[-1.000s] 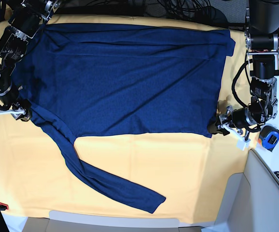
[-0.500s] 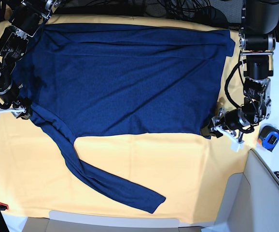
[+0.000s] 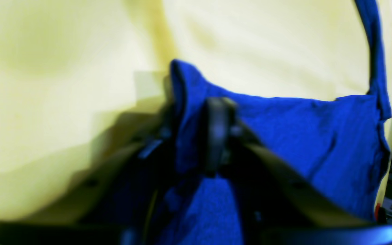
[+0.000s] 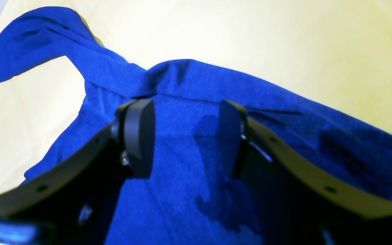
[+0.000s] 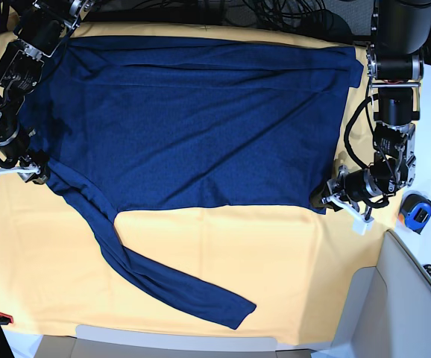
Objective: Fold the T-shirt properly
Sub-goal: 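Lower both grippers onto the hem corners and pinch the fabric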
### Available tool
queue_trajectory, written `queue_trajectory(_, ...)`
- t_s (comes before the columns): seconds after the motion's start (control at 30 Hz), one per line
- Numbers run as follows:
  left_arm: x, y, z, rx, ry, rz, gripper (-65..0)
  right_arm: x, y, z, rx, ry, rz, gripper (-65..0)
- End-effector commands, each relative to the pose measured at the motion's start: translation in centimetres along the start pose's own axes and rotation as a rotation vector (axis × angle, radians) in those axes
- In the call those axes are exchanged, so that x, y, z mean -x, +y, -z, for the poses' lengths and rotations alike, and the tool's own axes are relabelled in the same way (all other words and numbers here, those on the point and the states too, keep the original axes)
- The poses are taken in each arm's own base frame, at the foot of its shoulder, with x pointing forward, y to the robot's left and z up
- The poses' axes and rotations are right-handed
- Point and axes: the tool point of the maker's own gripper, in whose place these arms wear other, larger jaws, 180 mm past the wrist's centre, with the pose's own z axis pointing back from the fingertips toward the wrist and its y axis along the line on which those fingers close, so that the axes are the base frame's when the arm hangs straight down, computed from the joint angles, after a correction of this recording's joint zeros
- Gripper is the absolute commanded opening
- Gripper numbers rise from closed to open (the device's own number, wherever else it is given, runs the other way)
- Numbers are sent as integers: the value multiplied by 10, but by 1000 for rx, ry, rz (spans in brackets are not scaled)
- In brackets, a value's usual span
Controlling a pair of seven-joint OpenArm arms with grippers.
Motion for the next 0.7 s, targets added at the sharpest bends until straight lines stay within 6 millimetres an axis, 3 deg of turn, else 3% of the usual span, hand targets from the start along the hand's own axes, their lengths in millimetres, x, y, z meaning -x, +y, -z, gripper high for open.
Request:
queue_trajectory(0.0,-18,-5,-5,11,-41,16,-629,-18,7,-4,-20,-51,-16,-366)
queue_trajectory(0.17,-16,-5,-4,9,-36,19,-650,-21,7,-3,-21,-51,-12,-366)
queue_trajectory(0.4,-14,-4,-4,8,-33,18,-650,-60,8,10,-34,-65,-20,-363)
queue_trajectory(0.53,-11,-5,-2,6,-20,28,-650,-74,21,23,-89,-33,-139,-362)
queue_trajectory(0.67,-8,-6,0,5,-8,37,-650,-75,40,48,-126,40,-281,-361)
